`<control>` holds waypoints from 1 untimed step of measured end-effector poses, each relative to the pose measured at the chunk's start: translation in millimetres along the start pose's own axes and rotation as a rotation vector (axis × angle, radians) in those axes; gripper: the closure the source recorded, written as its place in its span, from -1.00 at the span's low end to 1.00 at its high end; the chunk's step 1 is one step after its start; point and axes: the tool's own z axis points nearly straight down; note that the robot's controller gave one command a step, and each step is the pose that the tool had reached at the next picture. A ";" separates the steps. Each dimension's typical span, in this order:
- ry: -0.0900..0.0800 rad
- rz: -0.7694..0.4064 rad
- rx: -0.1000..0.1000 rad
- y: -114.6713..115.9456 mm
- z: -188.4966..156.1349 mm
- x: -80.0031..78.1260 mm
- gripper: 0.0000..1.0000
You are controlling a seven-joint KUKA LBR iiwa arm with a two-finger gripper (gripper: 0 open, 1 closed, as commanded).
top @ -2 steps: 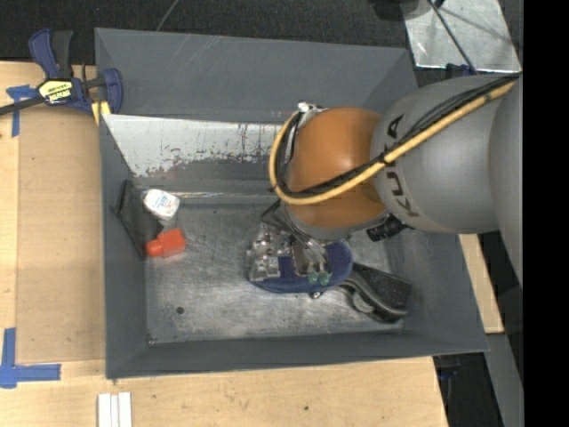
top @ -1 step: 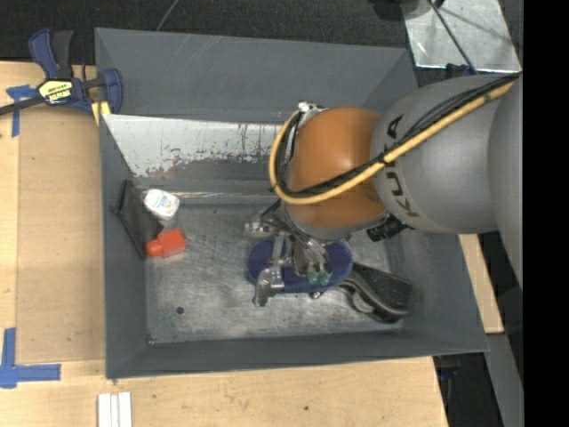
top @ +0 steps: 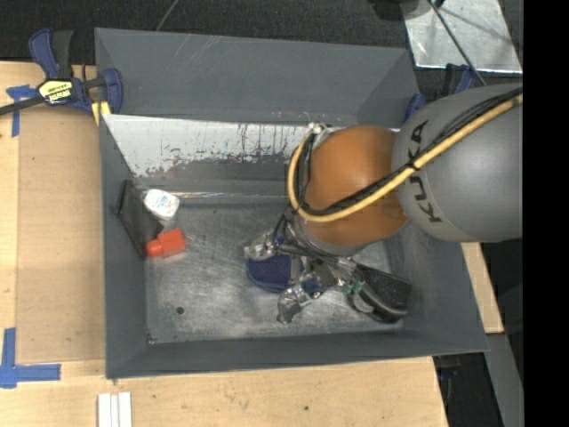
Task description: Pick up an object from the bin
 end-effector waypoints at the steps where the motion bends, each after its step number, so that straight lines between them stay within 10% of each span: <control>1: -0.017 -0.058 -0.001 -68.2 64.6 -22.0 -1.00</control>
Offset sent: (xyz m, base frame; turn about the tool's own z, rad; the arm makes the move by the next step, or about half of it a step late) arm 0.0392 -0.0566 -0.0672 -0.0614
